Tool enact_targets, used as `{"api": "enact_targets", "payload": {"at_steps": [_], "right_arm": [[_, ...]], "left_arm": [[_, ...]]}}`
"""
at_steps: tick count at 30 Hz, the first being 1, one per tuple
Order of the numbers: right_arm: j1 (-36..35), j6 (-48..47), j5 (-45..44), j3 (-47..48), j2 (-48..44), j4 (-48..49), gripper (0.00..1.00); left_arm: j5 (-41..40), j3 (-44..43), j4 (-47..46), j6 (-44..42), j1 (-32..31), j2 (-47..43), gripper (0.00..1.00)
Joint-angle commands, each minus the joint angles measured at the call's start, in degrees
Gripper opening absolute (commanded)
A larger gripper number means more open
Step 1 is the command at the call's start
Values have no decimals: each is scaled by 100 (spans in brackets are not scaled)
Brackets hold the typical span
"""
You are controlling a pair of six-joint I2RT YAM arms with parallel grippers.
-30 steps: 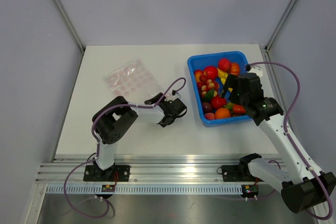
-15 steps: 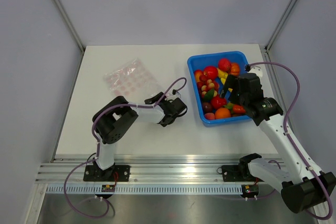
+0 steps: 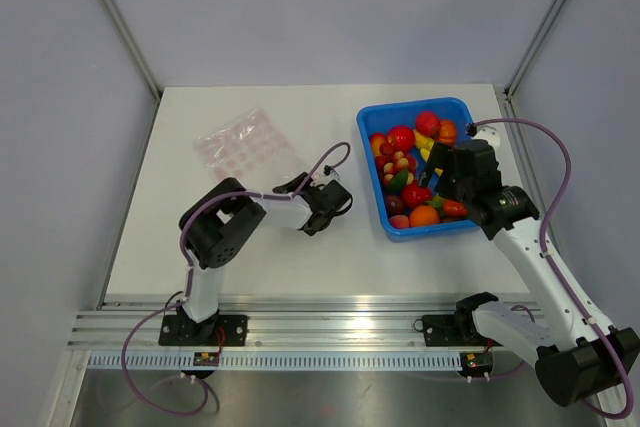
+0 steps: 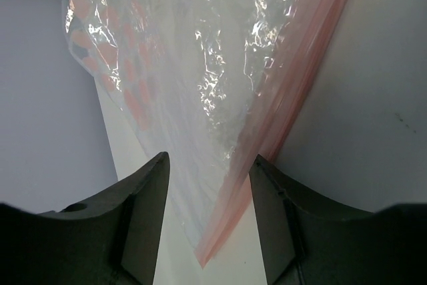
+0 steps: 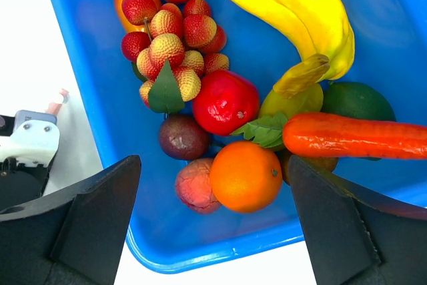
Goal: Place the food in the zip-top bag and seal the zipper
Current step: Pick up the zipper food storage bag at the center of the board.
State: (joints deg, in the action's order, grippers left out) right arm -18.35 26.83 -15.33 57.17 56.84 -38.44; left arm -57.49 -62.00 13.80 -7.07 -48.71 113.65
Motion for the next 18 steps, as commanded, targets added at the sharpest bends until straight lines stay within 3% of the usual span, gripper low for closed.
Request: {"api": "enact_targets", "payload": {"at_steps": [1,3,4,10,14,18], "right_arm": [[7,-37,-5,5,-33,73,99],[7,-46,-14,-12,-41,64,100],[7,-46,-5,-13,-33,64,100],[16,-46,-5,5,-24,38,99],[7,-90,48,40,-33,12,99],[7,-143,241,84,3,3,100]], "left_arm": [[-209,-234,-334,-57,107,88,47],[-253,-304,-334,-92,151,140,41],[-271,-322,-343,-93,160,140,31],[-455,-497,-343,-163,204,140,0],[-588,-690,-28,-15,213,-78,0],[-229,-1059,395,189,248,-588,0]]}}
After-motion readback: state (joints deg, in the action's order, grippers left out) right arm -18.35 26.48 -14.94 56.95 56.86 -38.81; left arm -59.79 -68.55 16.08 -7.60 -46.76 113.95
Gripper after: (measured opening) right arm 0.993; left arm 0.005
